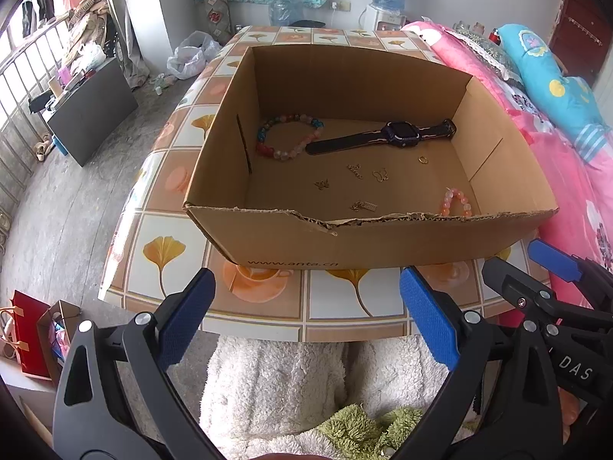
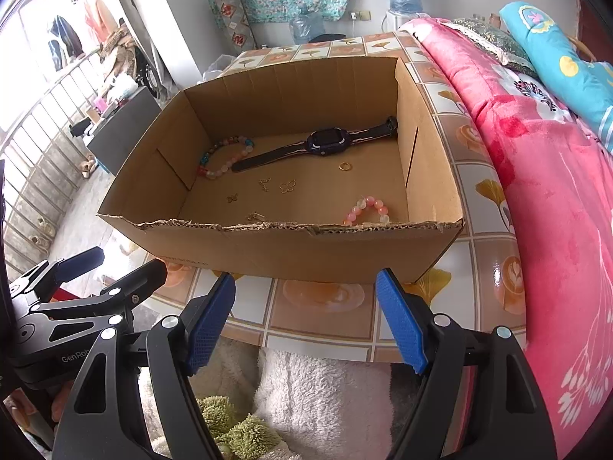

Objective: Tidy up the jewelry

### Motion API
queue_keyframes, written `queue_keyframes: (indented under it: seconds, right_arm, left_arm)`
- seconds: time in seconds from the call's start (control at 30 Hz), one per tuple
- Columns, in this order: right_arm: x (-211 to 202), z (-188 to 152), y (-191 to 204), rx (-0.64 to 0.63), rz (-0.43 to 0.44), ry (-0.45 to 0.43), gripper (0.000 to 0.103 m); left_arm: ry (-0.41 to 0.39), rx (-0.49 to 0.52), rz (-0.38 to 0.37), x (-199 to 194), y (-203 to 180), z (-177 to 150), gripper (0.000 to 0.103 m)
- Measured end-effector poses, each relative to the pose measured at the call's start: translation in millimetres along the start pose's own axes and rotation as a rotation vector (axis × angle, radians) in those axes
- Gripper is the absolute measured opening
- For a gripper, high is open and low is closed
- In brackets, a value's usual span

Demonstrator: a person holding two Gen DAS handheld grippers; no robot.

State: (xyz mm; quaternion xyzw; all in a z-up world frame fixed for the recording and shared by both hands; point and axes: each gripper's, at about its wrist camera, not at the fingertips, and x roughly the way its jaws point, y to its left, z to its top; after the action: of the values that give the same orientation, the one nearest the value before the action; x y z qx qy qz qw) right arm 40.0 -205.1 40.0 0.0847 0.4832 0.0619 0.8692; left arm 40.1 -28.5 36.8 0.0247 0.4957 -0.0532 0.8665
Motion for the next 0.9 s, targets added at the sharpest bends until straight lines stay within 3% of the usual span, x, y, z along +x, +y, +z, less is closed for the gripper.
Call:
queue_keyframes:
  seconds: [0.9]
  right_arm:
    - [6.4, -1.2, -0.8, 0.011, -0.001, 0.025, 0.074]
  left_arm:
    - [0.032, -0.013, 0.004, 7.9, -0.5, 0.5, 0.093]
